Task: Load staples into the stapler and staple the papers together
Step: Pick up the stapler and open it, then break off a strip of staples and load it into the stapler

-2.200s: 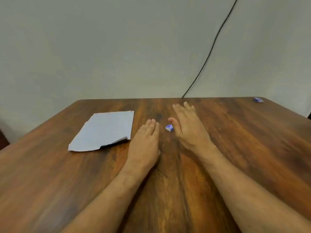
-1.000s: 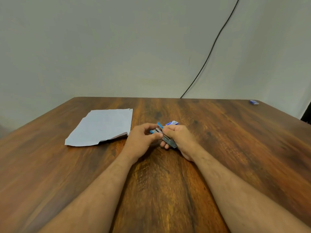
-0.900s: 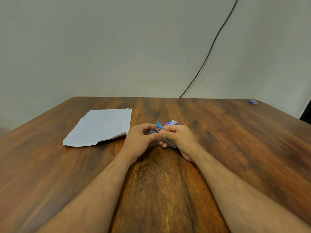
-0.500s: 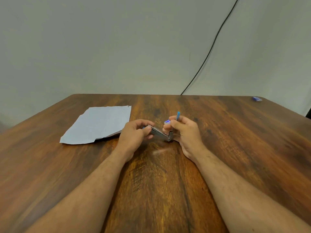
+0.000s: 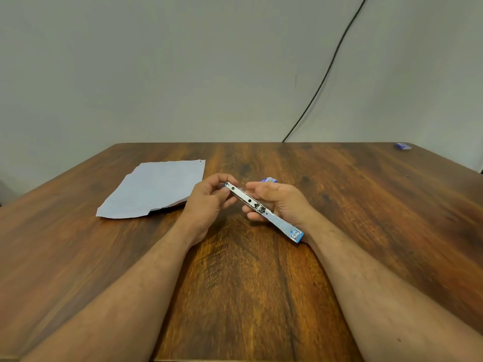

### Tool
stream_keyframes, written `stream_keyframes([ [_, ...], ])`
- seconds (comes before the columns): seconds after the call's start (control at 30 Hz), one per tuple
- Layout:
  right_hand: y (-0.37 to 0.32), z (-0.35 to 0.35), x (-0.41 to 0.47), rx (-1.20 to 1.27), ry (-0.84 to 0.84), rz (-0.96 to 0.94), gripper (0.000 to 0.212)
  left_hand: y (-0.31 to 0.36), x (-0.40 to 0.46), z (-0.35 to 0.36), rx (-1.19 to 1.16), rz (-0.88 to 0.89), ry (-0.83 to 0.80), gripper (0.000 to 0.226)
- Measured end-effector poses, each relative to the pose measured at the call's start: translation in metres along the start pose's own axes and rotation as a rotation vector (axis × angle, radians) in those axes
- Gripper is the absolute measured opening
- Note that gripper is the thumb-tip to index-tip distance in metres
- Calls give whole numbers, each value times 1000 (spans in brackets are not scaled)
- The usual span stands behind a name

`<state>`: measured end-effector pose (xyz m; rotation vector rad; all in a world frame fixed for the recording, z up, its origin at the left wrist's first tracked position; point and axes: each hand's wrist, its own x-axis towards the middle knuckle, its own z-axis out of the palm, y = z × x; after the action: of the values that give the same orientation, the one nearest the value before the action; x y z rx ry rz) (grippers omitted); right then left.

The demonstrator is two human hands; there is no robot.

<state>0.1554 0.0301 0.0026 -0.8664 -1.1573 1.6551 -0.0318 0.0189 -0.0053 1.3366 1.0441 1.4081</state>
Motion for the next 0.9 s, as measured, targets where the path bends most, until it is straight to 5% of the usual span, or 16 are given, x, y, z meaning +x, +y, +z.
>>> stream_keyframes([
  [0.27, -1, 4, 1, -82, -47, 38, 26, -1, 0, -1, 177, 64, -103, 33],
  [0.43, -4, 1, 1, -52, -44, 66, 22, -1, 0, 6, 123, 47, -33, 33],
  [0.67, 1, -2, 3, 213, 152, -78, 24, -2, 0, 7, 269, -36, -25, 21],
  [0.9, 4, -7, -5, 165, 266, -171, 17, 6, 0, 15, 414, -56, -20, 23],
])
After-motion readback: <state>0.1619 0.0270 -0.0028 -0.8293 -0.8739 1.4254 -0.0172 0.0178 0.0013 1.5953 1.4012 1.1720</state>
